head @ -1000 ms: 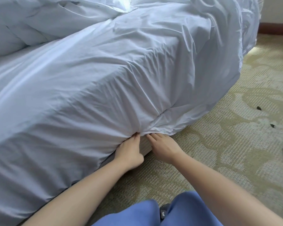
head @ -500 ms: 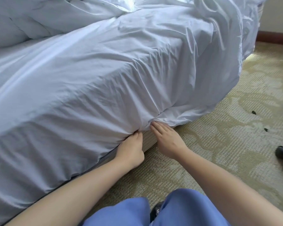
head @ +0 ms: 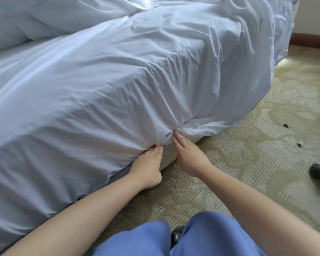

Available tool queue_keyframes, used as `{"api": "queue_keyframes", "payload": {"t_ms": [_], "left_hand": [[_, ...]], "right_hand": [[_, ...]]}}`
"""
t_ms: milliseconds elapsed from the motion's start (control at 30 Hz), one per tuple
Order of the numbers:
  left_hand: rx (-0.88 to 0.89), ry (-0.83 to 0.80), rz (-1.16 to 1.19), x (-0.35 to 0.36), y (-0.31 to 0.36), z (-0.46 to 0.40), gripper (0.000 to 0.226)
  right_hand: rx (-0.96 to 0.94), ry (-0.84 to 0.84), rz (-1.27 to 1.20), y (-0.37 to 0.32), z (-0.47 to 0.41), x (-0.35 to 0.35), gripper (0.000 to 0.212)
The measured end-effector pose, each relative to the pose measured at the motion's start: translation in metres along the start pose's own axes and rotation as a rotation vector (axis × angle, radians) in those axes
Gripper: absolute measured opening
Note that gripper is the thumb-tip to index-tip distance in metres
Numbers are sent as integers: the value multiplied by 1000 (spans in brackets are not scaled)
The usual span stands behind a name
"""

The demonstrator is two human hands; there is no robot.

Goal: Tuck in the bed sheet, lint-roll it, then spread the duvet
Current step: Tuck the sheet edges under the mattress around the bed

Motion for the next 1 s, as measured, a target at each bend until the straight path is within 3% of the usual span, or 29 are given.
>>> {"api": "queue_keyframes", "payload": {"t_ms": [300,600,767,867,1000], "left_hand": [[-166,-17,108,-4,17,-25,90],[-342,-126,241,-16,27,-61,82],[-237,-124,164,-13,22,-46,90],[-134,-108,92,-12,16,-31,90],[-59,-144,97,-20,12,-19,87]], "right_hand": [[-61,30,136,15,-16,-17,67],[-7,-27,136,14,-53,-23,55],[-19,-11,139,13,-45,-28,55],[-79,37,146,18,-26,-26,67],[-95,-83,198,18,-6,-20,73]]}}
Point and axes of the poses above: each hand's wrist, its own z-axis away from the middle knuckle, its own x-axis out of the palm, y = z × x, the point moved 1 cm from there along -z, towards the middle knuckle, and after that the axes turned 3 degrees about -y, right-handed, at the moved point
